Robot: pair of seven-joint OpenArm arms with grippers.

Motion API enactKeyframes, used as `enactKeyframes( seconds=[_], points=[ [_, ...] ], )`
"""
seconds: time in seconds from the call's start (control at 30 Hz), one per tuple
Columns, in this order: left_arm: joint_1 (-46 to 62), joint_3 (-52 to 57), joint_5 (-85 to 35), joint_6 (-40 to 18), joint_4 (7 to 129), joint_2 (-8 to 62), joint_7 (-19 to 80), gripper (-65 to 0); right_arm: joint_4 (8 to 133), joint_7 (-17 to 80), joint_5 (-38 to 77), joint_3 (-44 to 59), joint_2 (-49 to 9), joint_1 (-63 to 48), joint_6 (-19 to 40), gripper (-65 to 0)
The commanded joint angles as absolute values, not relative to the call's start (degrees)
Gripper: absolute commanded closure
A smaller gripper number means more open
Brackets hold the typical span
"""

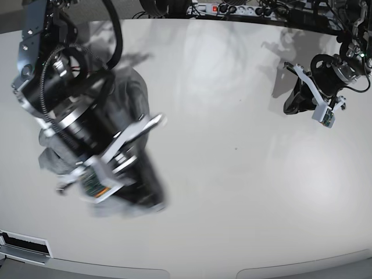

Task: Layout the t-shirt on the table in an organized manner, then fold the t-shirt properly
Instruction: 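Grasp the shirt with the right gripper and drag it outward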

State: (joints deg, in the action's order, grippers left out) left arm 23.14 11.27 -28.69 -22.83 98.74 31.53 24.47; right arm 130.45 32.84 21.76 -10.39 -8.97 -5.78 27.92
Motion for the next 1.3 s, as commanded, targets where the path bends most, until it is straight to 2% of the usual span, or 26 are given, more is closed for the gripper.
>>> enactKeyframes(
  seconds=[0.0,0.17,0.23,0.3,0.43,0.53,0.67,0.8,0.97,1.07,1.1,1.2,1.23,1.27],
  points=[
    [22.8,11.7,-29.5,-23.0,99.6,32.4,23.2,0.0,131.1,29.1,23.5,-11.7,-8.9,-4.8,29.6,0.0],
    [22.9,11.7,-29.5,-23.0,99.6,32.4,23.2,0.0,128.2,28.9,22.9,-20.8,-8.5,-1.3,37.8,0.0],
    [22.9,11.7,-29.4,-23.0,99.6,32.4,23.2,0.0,126.9,27.7,19.5,-22.6,-7.7,0.4,37.5,0.0],
    [22.9,11.7,-29.5,-23.0,99.6,32.4,23.2,0.0,126.5,25.8,14.5,-22.9,-6.8,2.0,32.6,0.0],
    [22.9,11.7,-29.4,-23.0,99.6,32.4,23.2,0.0,126.5,25.8,6.0,-19.4,-6.4,5.5,12.1,0.0],
    [22.9,11.7,-29.5,-23.0,99.6,32.4,23.2,0.0,126.4,28.0,6.2,-13.4,-6.4,5.5,3.6,0.0],
    [22.8,11.7,-29.5,-23.0,99.6,32.4,22.6,0.0,122.9,33.8,5.4,-8.8,-7.2,4.6,5.5,0.0],
    [22.9,11.7,-29.5,-23.0,99.6,32.4,22.6,0.0,114.5,37.1,0.7,-6.2,-7.8,4.5,3.6,0.0],
    [22.8,11.7,-29.5,-23.0,99.6,32.4,22.5,0.0,105.7,40.2,-3.9,-4.0,-7.8,4.4,9.5,0.0],
    [22.8,11.7,-29.5,-23.0,99.6,32.4,22.5,0.0,102.6,40.2,-7.5,-2.6,-7.8,4.7,7.8,0.0],
    [22.8,11.7,-29.5,-23.0,99.6,32.4,22.3,0.0,102.2,40.2,-7.8,-1.8,-7.8,4.8,6.6,-4.3],
    [22.8,11.7,-29.5,-23.0,99.6,32.4,22.3,0.0,102.3,40.2,-7.3,1.0,-7.9,5.0,4.4,-33.9],
    [22.8,11.7,-29.5,-23.0,99.6,32.4,22.3,0.0,102.3,40.9,-6.3,1.8,-7.9,5.4,4.4,-39.9],
    [22.8,11.7,-29.5,-23.0,99.6,32.4,22.3,0.0,102.3,41.9,-4.2,2.5,-8.1,5.9,4.9,-41.3]
  ],
)
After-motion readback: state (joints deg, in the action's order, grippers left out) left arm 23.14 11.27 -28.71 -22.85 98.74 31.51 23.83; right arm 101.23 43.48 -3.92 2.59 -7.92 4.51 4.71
